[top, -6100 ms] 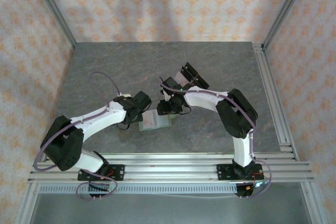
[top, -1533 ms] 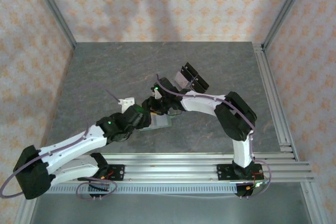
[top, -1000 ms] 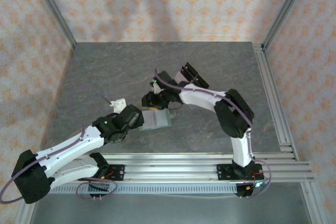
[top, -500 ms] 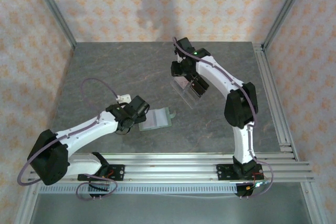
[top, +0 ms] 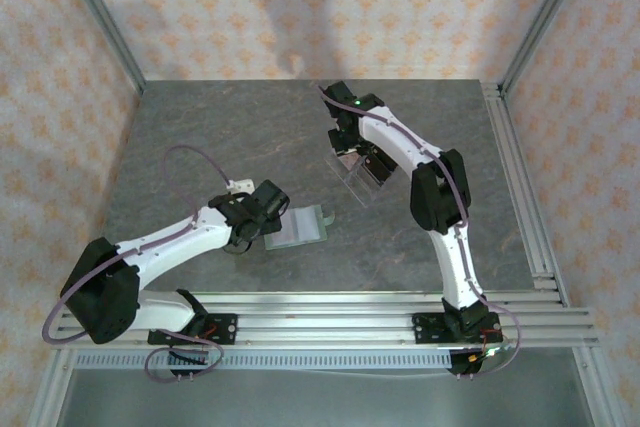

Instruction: Put the credit cards into the card holder

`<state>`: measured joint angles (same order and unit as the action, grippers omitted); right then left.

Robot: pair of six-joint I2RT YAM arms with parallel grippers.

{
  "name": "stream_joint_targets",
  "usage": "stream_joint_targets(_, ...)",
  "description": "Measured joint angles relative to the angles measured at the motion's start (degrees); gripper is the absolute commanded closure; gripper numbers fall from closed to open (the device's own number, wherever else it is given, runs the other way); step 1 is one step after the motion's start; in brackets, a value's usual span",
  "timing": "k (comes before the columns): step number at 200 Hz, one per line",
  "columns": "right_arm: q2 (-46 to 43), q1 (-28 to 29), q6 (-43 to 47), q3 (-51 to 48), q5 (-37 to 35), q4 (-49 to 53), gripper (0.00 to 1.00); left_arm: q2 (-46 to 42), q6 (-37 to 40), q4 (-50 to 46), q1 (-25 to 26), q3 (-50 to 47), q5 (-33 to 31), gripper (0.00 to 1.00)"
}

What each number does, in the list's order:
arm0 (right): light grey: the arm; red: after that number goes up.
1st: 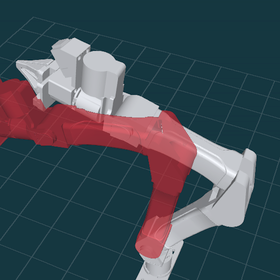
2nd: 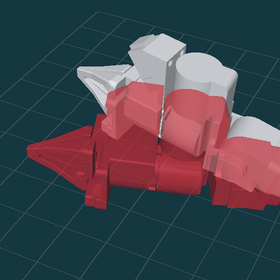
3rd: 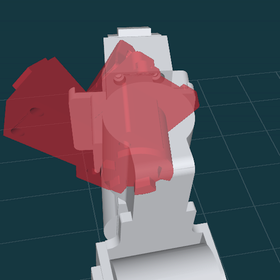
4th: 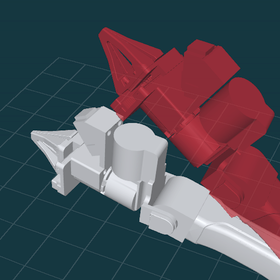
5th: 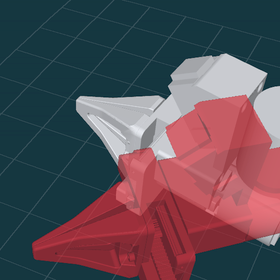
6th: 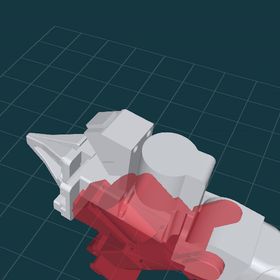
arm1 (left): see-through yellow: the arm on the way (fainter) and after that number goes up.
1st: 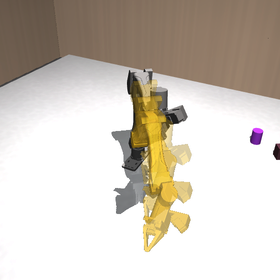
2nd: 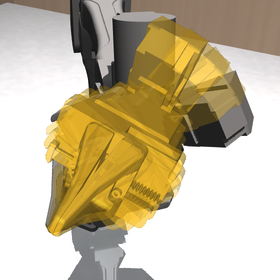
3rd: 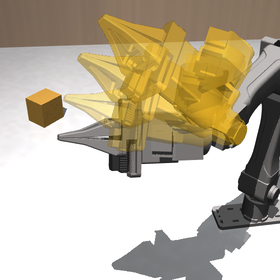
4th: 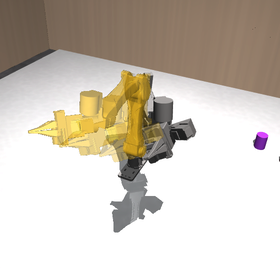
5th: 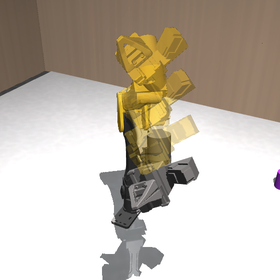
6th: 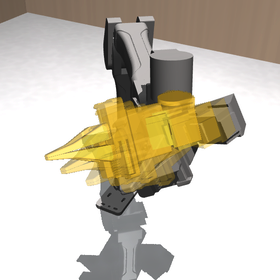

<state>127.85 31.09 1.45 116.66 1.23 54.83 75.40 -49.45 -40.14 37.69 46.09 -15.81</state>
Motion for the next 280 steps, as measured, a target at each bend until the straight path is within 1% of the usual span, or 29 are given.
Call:
stream_joint_targets(45, 2.0, 0.0, 1.1, 1.9, 0.2, 0.6, 0.7, 0.7, 0.0, 0.0, 0.0, 0.1, 0.4, 0.0)
stream_joint_targets(140, 3.0, 0.0, 2.7, 4.0, 2.4, 1.9, 0.98, 0.9, 0.0, 0.0, 0.0, 0.2, 0.4, 0.0)
stream_joint_targets(152, 3.0, 0.0, 3.1, 4.3, 3.0, 2.3, 1.0, 0.9, 0.0, 0.0, 0.0, 0.2, 0.4, 0.0)
stream_joint_targets(206, 3.0, 0.0, 4.0, 7.6, 4.8, 4.6, 1.0, 1.4, 0.6, -0.2, -0.4, 1.6, 0.4, 0.0)
stream_joint_targets(238, 0.8, 0.0, 3.5, 7.7, 8.1, 4.8, 1.0, 1.9, 1.8, -0.4, -0.3, 1.9, 0.4, 0.0)
stream_joint_targets(259, -4.3, 0.0, 2.1, 4.9, 11.5, 3.1, 1.0, 2.1, 2.8, -0.4, -0.4, 1.9, 0.5, 0.0)
stream_joint_targets(280, -13.5, 0.0, -0.6, -3.5, 15.5, -1.2, 1.0, 2.1, 3.9, 0.3, -0.3, 1.7, 1.8, 0.0)
